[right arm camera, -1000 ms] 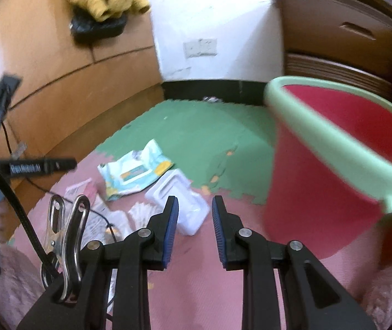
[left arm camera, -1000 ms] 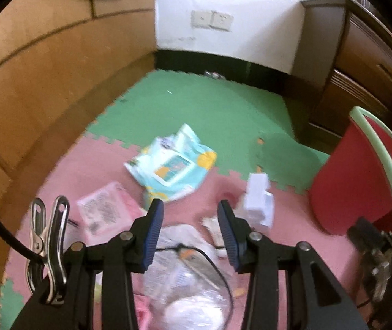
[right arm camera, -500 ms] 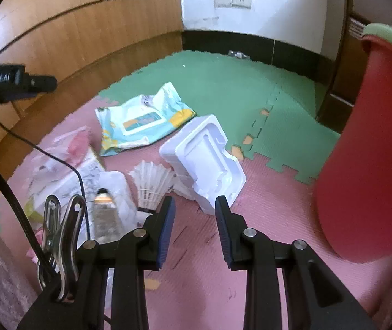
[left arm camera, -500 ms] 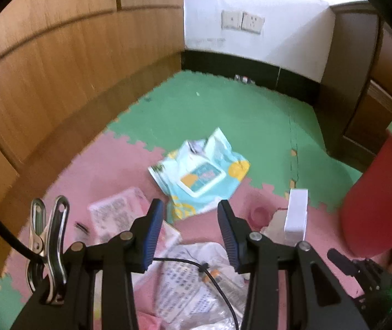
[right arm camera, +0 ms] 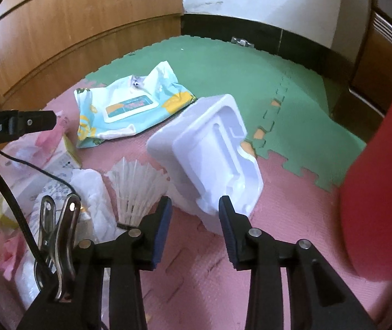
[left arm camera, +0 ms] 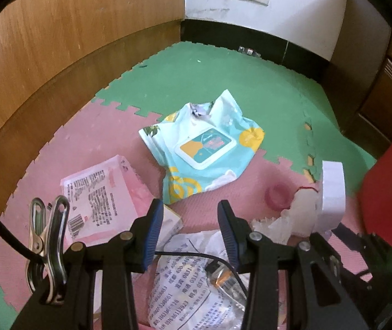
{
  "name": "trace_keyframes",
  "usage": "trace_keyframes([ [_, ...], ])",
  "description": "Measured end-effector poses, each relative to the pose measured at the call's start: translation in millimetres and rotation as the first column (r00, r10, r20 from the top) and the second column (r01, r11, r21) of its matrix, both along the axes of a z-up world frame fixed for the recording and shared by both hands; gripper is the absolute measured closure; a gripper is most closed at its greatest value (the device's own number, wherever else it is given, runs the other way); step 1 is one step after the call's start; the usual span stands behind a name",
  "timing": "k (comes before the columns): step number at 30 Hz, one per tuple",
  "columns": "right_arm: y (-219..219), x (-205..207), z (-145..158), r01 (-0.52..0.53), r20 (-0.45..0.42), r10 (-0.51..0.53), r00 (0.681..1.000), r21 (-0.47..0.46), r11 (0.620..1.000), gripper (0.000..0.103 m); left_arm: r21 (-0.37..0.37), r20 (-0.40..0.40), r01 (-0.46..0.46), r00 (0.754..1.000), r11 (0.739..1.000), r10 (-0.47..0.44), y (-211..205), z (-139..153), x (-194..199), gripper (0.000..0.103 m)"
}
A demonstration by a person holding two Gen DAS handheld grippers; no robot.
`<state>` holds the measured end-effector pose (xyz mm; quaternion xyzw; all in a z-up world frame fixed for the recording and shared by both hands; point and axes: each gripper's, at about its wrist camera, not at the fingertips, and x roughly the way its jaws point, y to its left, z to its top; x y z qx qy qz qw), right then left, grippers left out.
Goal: Collect trash
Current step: 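Move both tools back to the mat and close the right tool on the white plastic tray, then grasp the white shuttlecock with the left tool while the right tool holds the white tray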
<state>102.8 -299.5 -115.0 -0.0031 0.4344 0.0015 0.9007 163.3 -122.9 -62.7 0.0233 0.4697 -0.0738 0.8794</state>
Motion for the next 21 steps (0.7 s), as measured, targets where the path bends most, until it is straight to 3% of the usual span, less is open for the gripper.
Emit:
trace_keyframes([
  [6,2.6,12.6,-2.6,0.031,0.03,-0.031,0.999,-0.023,0.999,0.066,-0.009,0.0,0.01,1.0,1.0,-0.01,1.6,-2.1,0.8,0.06],
  [9,-3.1,13.7,-3.8,0.05,0.036,-0.051,0.998,0.011,0.999,0.082,-0.01,-0.005,0.017,1.0,1.0,-0.017,0.2,-3.7,0.7,0.06],
  [15,-11.9,6.8,2.7,0.076,0.058,-0.078,0.995,0.029,0.997,0.089,-0.008,-0.012,0.042,0.999,0.999,-0.042,-5.5,-5.9,-0.8,0.06],
  [21,-11.6,-6.4,17.0,0.073,0.086,-0.075,0.994,0.02,0.997,0.089,-0.011,-0.035,0.093,0.995,0.996,-0.093,-15.1,-11.1,-3.7,0.06],
])
